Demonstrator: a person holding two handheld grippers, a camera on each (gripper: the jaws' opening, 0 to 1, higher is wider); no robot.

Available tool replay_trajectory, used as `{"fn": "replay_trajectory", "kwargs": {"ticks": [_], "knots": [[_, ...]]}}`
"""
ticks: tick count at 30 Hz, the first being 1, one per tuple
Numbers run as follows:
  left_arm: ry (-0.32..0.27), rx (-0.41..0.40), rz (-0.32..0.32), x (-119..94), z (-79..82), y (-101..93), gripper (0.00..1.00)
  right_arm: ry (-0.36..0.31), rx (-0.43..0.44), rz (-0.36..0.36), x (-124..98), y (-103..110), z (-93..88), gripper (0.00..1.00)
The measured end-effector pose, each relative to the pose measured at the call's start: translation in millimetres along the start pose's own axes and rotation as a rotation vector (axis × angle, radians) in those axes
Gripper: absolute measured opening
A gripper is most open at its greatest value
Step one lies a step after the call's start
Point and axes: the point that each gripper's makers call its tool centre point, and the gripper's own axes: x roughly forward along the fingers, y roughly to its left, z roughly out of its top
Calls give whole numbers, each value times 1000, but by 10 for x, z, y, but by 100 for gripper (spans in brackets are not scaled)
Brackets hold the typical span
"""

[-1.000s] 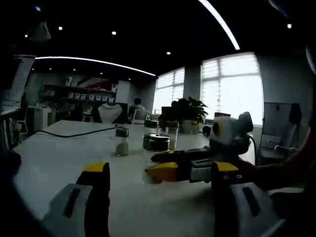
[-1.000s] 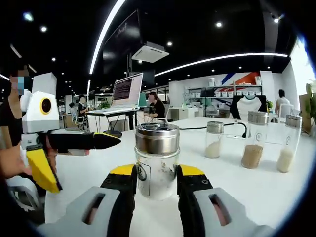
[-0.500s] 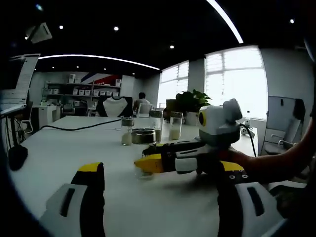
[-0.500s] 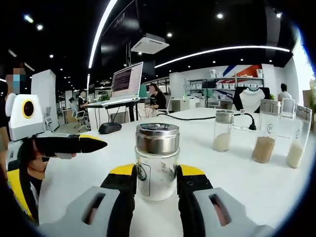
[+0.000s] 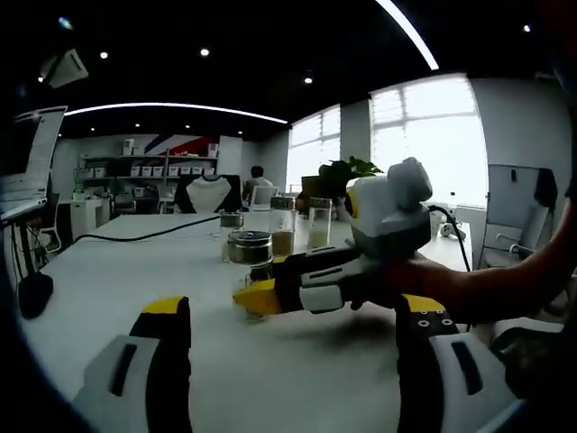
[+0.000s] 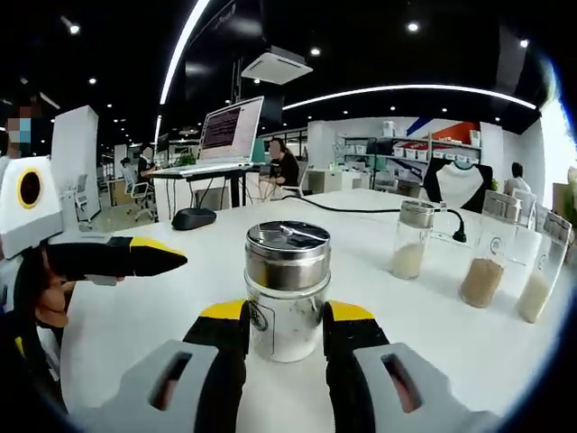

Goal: Rotate the seasoning bottle until the label or dispensing opening points toward the visible target arrow and the bottle remains upright within the marked orientation range

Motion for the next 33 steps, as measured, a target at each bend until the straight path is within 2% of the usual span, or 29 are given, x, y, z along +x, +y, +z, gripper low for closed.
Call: {"fn": "replay_trajectory", "kwargs": {"ticks": [3,11,17,25,33], "knots": [[9,10,4,-8,-19,7,100,15,3,-4,21,4,1,30],[16,21,17,-19,-55,24,100,3,-6,16,55,6,-11,30],[15,17,25,5,-58,4,100,32,0,-14,118,-3,-14,30],[10,42,43,-15,-20,25,100,37,10,-27,152,6,-15,30],[12,33,55,-39,-42,21,99,39,13,-28,164,15,-21,30]]}}
